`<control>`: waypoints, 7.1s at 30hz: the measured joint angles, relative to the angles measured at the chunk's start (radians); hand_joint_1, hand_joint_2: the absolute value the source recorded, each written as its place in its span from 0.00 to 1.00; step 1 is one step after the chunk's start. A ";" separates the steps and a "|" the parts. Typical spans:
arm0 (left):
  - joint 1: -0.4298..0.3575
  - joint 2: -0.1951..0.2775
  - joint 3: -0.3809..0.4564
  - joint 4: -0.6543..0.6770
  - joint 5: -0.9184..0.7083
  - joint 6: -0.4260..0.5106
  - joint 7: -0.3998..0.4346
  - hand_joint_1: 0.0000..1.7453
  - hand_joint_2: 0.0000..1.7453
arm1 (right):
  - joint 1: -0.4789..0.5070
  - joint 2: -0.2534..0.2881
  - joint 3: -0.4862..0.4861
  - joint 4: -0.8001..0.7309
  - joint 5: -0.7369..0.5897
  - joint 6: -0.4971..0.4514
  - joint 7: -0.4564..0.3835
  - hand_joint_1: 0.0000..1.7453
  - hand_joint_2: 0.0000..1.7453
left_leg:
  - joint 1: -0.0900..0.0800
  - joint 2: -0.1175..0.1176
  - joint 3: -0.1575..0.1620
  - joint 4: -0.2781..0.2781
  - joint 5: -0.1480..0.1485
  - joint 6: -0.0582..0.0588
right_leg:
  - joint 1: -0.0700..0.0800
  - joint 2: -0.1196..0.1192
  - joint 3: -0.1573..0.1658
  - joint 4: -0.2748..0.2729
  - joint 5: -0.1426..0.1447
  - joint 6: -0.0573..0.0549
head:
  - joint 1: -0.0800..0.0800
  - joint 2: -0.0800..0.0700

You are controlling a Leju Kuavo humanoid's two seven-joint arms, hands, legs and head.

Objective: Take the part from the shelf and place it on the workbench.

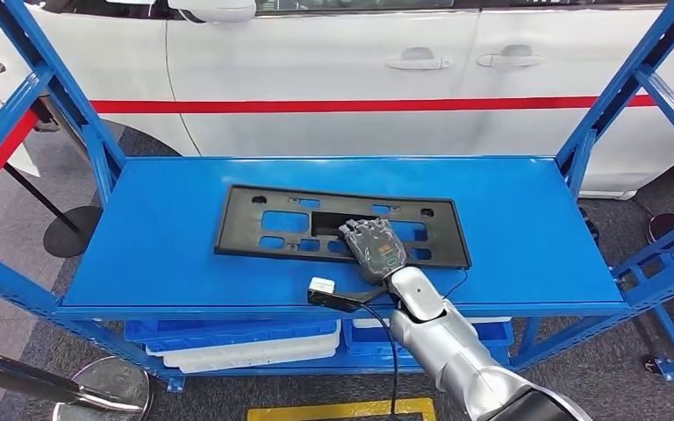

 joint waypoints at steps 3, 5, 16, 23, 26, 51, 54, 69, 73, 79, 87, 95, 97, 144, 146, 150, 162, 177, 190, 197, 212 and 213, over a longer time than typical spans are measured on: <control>-0.001 0.002 0.008 0.000 -0.002 -0.007 -0.005 0.00 1.00 | 0.023 0.001 -0.019 -0.081 -0.143 0.031 -0.109 1.00 1.00 | 0.002 0.001 -0.069 0.158 -0.090 -0.008 | -0.002 -0.002 0.006 -0.011 0.005 -0.012 | 0.000 0.000; 0.002 0.003 0.010 0.000 -0.003 -0.024 -0.012 0.00 1.00 | 0.055 -0.002 -0.034 -0.163 -0.357 0.095 -0.283 1.00 1.00 | 0.004 0.001 -0.117 0.265 -0.128 -0.015 | 0.000 -0.001 0.006 -0.010 0.004 -0.013 | 0.000 0.000; 0.003 0.013 0.029 0.000 0.011 -0.066 -0.064 0.00 1.00 | 0.306 -0.041 -0.117 -1.121 -1.568 0.958 -0.521 1.00 1.00 | 0.000 -0.005 0.003 -0.006 0.005 0.027 | -0.008 0.000 -0.030 0.065 -0.042 0.037 | 0.001 0.000; 0.000 0.014 0.042 0.000 0.011 -0.064 -0.068 0.00 1.00 | 0.349 -0.048 -0.126 -1.230 -1.726 1.097 -0.511 1.00 1.00 | -0.006 -0.003 0.003 -0.006 0.006 0.036 | -0.012 0.000 -0.115 0.225 -0.082 0.040 | 0.001 0.000; -0.005 0.014 0.043 0.000 0.009 -0.062 -0.068 0.00 1.00 | 0.352 -0.054 -0.111 -1.223 -1.695 1.109 -0.507 1.00 1.00 | -0.009 -0.006 0.000 -0.005 0.008 0.028 | -0.005 0.004 -0.028 0.044 -0.011 0.024 | 0.001 0.000; -0.001 0.072 0.062 -0.001 -0.021 0.016 0.099 0.00 1.00 | 0.435 -0.157 -0.022 -1.185 -1.604 1.068 -0.520 1.00 1.00 | -0.013 0.007 0.000 -0.020 0.016 0.042 | -0.016 -0.003 -0.178 0.306 -0.132 0.045 | 0.001 0.000; 0.005 0.074 0.062 -0.001 -0.034 0.018 0.120 0.00 1.00 | 0.449 -0.156 -0.022 -1.207 -1.567 1.067 -0.520 1.00 1.00 | -0.013 0.006 -0.034 -0.015 0.039 0.034 | -0.022 -0.002 -0.077 0.230 -0.088 0.045 | 0.001 0.000; 0.009 0.054 0.062 -0.001 -0.060 0.030 0.171 0.00 1.00 | 0.477 -0.164 -0.022 -1.251 -1.589 1.123 -0.520 1.00 1.00 | -0.008 0.002 -0.052 0.219 -0.074 0.000 | 0.006 -0.007 -0.061 0.010 0.037 -0.020 | -0.001 0.000; -0.002 0.049 0.061 -0.001 -0.067 0.032 0.170 0.00 1.00 | 0.478 -0.176 -0.022 -1.247 -1.599 1.134 -0.520 1.00 1.00 | -0.023 0.004 0.130 -0.034 -0.081 0.016 | 0.008 -0.011 -0.094 0.020 0.074 -0.005 | -0.001 0.000; -0.004 0.036 0.059 0.000 -0.081 0.023 0.169 0.00 1.00 | 0.477 -0.228 -0.022 -1.241 -1.619 1.098 -0.520 1.00 1.00 | -0.020 0.014 0.079 -0.059 -0.016 0.043 | -0.006 -0.003 -0.143 0.144 -0.055 0.031 | -0.001 0.000; -0.004 0.032 0.057 -0.001 -0.102 0.011 0.157 0.00 1.00 | 0.477 -0.289 -0.022 -1.244 -1.623 1.040 -0.520 1.00 1.00 | -0.017 0.013 -0.050 -0.025 0.069 0.017 | -0.033 0.001 0.061 0.073 -0.074 0.052 | 0.000 0.000; -0.002 0.031 0.056 -0.001 -0.112 0.005 0.151 0.00 1.00 | 0.458 -0.330 -0.022 -1.255 -1.629 1.002 -0.520 1.00 1.00 | -0.005 0.008 -0.126 0.146 -0.075 -0.016 | -0.014 -0.003 0.029 0.003 -0.028 -0.008 | -0.001 0.000; -0.003 0.032 0.056 -0.001 -0.116 0.006 0.151 0.00 1.00 | 0.447 -0.339 -0.022 -1.254 -1.637 0.987 -0.520 1.00 1.00 | -0.007 0.008 -0.138 0.256 -0.116 -0.011 | -0.006 -0.003 -0.006 0.006 -0.002 -0.012 | -0.001 0.000; 0.013 0.037 0.063 -0.002 -0.142 0.181 0.294 0.00 1.00 | 0.547 -0.341 -0.177 -1.302 -1.519 1.167 -0.521 1.00 1.00 | -0.015 0.050 0.038 -0.053 0.009 0.029 | -0.026 0.004 -0.128 0.277 -0.124 0.045 | 0.000 0.000; 0.012 0.040 0.063 -0.002 -0.143 0.183 0.289 0.00 1.00 | 0.552 -0.322 -0.199 -1.306 -1.511 1.183 -0.521 1.00 1.00 | -0.014 0.068 0.040 -0.047 0.002 0.022 | -0.032 -0.026 -0.066 0.153 -0.057 0.049 | 0.000 0.000; 0.012 0.055 0.064 -0.002 -0.145 0.183 0.272 0.00 1.00 | 0.558 -0.283 -0.244 -1.315 -1.496 1.211 -0.521 1.00 1.00 | -0.022 0.094 0.040 -0.030 -0.012 0.002 | -0.019 -0.059 -0.010 0.030 -0.020 0.028 | -0.001 0.000; 0.011 0.100 0.086 -0.004 -0.133 0.179 0.245 0.00 1.00 | 0.554 -0.207 -0.287 -1.328 -1.455 1.153 -0.521 1.00 1.00 | -0.006 -0.002 -0.040 0.151 -0.069 -0.015 | -0.009 0.065 -0.012 0.028 -0.008 -0.016 | -0.001 0.000; 0.022 0.128 0.088 -0.005 -0.157 0.164 0.234 0.00 1.00 | 0.657 -0.200 -0.306 -1.417 -1.382 1.097 -0.521 1.00 1.00 | -0.010 0.068 0.029 -0.029 -0.005 0.023 | -0.021 -0.011 -0.090 0.208 -0.082 0.041 | 0.000 0.000; 0.036 0.124 0.104 -0.006 -0.155 0.171 0.261 0.00 1.00 | 0.673 -0.197 -0.315 -1.453 -1.377 1.109 -0.521 1.00 1.00 | -0.006 0.015 -0.092 0.278 -0.159 -0.023 | -0.009 0.036 -0.001 0.019 -0.017 -0.022 | -0.001 0.000; 0.044 0.116 0.119 -0.006 -0.161 0.198 0.279 0.00 1.00 | 0.678 -0.196 -0.315 -1.453 -1.369 1.103 -0.521 1.00 1.00 | -0.001 -0.067 0.029 -0.008 -0.023 -0.007 | -0.012 0.114 -0.019 0.036 -0.014 0.008 | -0.001 0.000; 0.037 0.097 0.136 -0.006 -0.169 0.217 0.293 0.00 1.00 | 0.713 -0.197 -0.308 -1.464 -1.323 1.044 -0.521 1.00 1.00 | -0.016 0.097 0.035 -0.019 -0.019 0.006 | -0.004 -0.063 0.000 0.031 -0.038 0.017 | 0.000 0.000; 0.035 0.095 0.136 -0.006 -0.171 0.216 0.292 0.00 1.00 | 0.720 -0.197 -0.302 -1.467 -1.321 1.041 -0.521 1.00 1.00 | -0.015 0.106 0.038 -0.020 -0.020 0.000 | -0.004 -0.051 0.000 0.029 -0.035 0.011 | 0.000 0.000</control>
